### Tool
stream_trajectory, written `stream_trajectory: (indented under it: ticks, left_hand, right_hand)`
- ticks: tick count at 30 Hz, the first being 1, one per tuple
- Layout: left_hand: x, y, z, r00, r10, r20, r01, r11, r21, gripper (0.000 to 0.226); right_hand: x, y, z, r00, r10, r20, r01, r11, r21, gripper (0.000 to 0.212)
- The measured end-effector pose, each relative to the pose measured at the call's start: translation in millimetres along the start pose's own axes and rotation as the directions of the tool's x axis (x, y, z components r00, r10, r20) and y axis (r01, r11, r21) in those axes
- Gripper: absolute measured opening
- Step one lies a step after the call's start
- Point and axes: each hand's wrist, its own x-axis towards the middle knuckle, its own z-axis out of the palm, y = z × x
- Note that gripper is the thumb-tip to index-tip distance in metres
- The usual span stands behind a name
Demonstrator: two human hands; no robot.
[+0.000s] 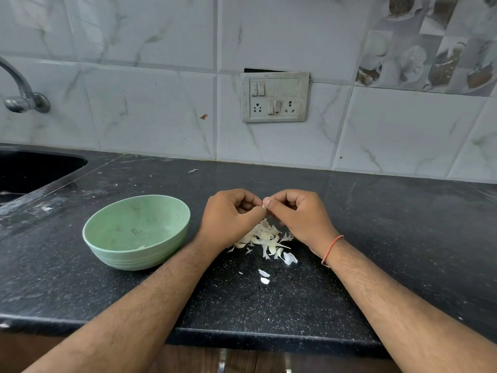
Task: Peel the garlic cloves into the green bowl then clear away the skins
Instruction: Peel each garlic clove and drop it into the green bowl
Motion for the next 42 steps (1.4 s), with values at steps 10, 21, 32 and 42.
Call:
stream_trajectory:
  ticks: [10, 21, 32, 42]
  left_hand:
    - [2, -2, 0, 1.0, -0.005, 0.007, 0.005, 1.0, 0.008, 0.001]
    - [2, -1, 0, 1.0, 0.004, 0.022, -0.004, 1.0, 0.015, 0.002]
    - [4, -5, 1, 0.999, 0.029, -0.016, -0.03, 0.999, -0.029, 0.007]
    - [7, -10, 2, 0.999, 0.005, -0.043, -0.009, 0.995, -0.097, 0.028]
  right_hand:
    - [2, 1, 0, 1.0, 0.021, 0.0, -0.021, 0.994, 0.11, 0.01]
    - [0, 1, -1, 0.998, 0.019, 0.054, -0.027, 0.989, 0.145, 0.005]
    - [-1, 4, -2, 0.998, -0.018, 0.068, 0.019, 1.0, -0.02, 0.01]
    - [-2, 4, -3, 0.995, -0.096, 0.018, 0.097, 0.986, -0.135, 0.01]
